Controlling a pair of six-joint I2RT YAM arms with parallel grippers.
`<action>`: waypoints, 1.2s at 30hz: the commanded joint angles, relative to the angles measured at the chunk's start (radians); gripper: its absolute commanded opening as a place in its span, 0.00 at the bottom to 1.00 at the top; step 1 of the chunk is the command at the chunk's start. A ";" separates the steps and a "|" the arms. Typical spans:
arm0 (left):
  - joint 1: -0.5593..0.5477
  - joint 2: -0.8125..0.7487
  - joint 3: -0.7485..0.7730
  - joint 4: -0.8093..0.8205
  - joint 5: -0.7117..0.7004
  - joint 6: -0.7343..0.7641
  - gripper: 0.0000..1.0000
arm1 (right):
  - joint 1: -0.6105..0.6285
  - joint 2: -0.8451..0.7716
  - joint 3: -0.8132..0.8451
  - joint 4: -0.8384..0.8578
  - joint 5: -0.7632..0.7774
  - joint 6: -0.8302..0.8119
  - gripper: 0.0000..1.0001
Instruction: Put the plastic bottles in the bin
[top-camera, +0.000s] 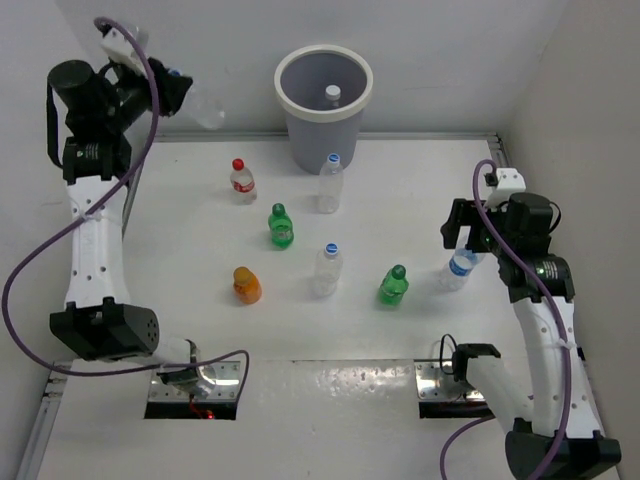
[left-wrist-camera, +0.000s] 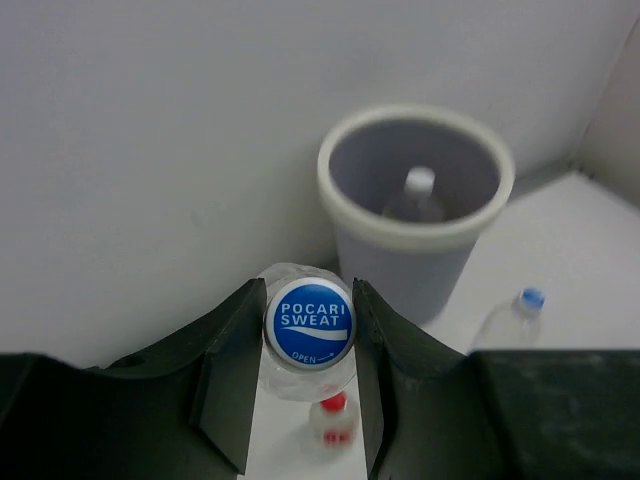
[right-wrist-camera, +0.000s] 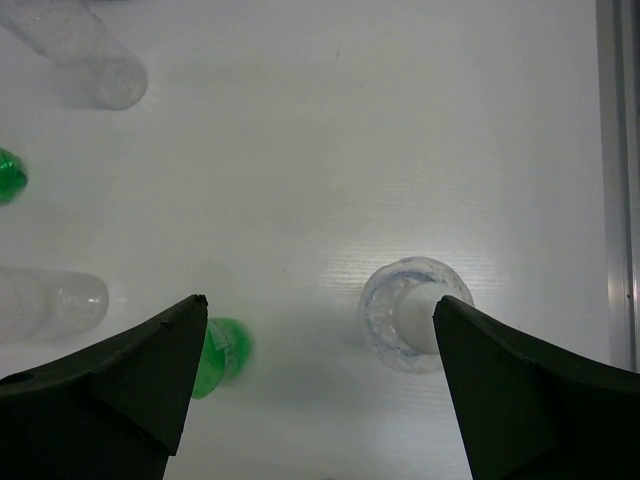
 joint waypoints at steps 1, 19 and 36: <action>-0.060 0.029 0.067 0.240 -0.081 -0.180 0.02 | -0.006 0.003 -0.010 0.075 0.033 0.019 0.94; -0.394 0.625 0.531 0.451 -0.235 -0.139 0.00 | -0.023 -0.012 -0.059 0.099 0.030 -0.062 0.95; -0.606 0.739 0.551 0.288 -0.828 0.297 0.49 | -0.027 -0.037 -0.163 0.141 0.072 -0.079 0.95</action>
